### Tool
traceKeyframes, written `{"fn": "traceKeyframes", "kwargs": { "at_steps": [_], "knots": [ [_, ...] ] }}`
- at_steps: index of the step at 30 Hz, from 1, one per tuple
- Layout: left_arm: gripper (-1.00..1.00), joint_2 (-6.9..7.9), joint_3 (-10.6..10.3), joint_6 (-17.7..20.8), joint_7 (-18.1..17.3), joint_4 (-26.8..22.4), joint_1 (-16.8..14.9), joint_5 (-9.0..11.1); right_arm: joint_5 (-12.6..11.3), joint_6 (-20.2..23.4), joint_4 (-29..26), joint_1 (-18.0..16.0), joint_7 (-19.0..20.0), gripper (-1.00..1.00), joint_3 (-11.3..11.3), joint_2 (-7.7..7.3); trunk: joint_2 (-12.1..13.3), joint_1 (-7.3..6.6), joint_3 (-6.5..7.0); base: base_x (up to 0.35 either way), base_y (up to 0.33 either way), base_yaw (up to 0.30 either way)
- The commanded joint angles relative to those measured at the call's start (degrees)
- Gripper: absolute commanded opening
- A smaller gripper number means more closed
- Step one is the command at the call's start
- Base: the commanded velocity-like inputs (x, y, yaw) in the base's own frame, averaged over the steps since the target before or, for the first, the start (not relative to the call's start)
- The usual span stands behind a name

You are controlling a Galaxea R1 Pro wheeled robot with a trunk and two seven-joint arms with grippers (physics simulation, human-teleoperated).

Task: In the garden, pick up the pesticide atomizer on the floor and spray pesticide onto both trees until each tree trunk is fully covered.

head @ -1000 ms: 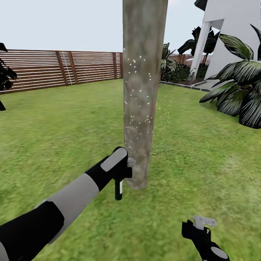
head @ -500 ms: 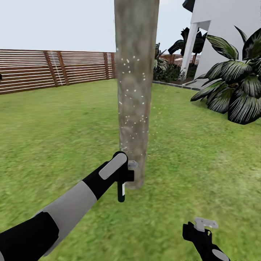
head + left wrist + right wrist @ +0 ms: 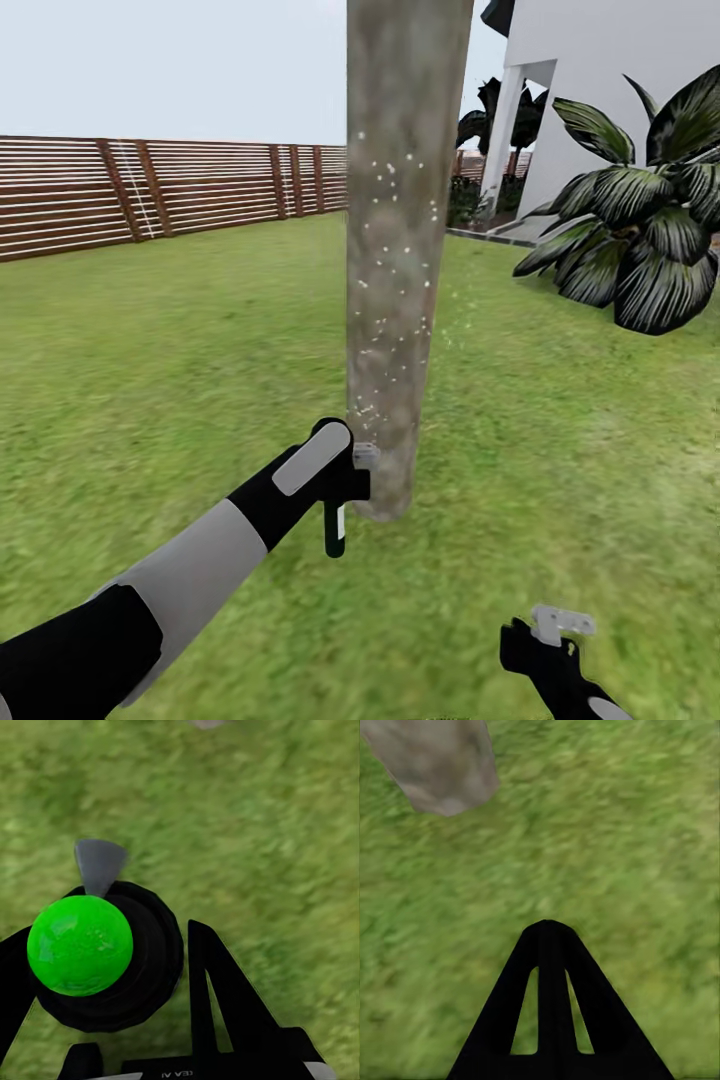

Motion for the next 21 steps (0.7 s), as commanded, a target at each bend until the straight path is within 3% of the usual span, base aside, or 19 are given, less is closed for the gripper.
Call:
{"fn": "traceKeyframes", "kwargs": {
  "at_steps": [1,7,13,21],
  "knots": [
    [-1.00,0.04,-0.1,0.4,0.6,-0.1,0.0,0.4,-0.4,0.1,-0.1,0.1,-0.1,-1.00,0.1,-0.06,0.0,0.00,-0.04,0.000,0.334,-0.211],
    [-1.00,0.05,-0.1,0.4,0.6,-0.1,0.0,0.4,-0.3,0.2,-0.1,0.2,0.6,-1.00,0.0,-0.01,0.0,0.00,-0.04,0.000,0.334,-0.228],
    [-1.00,0.05,-0.1,0.4,0.6,-0.1,0.0,0.4,-0.2,0.2,-0.1,0.3,0.6,-1.00,0.0,0.04,0.0,0.00,-0.04,0.000,0.334,-0.097],
    [-1.00,0.05,-0.1,0.4,0.6,-0.1,0.0,0.4,-0.2,0.1,-0.1,0.3,0.6,-1.00,0.1,0.02,0.0,0.00,-0.04,0.000,0.334,-0.258]
  ]
}}
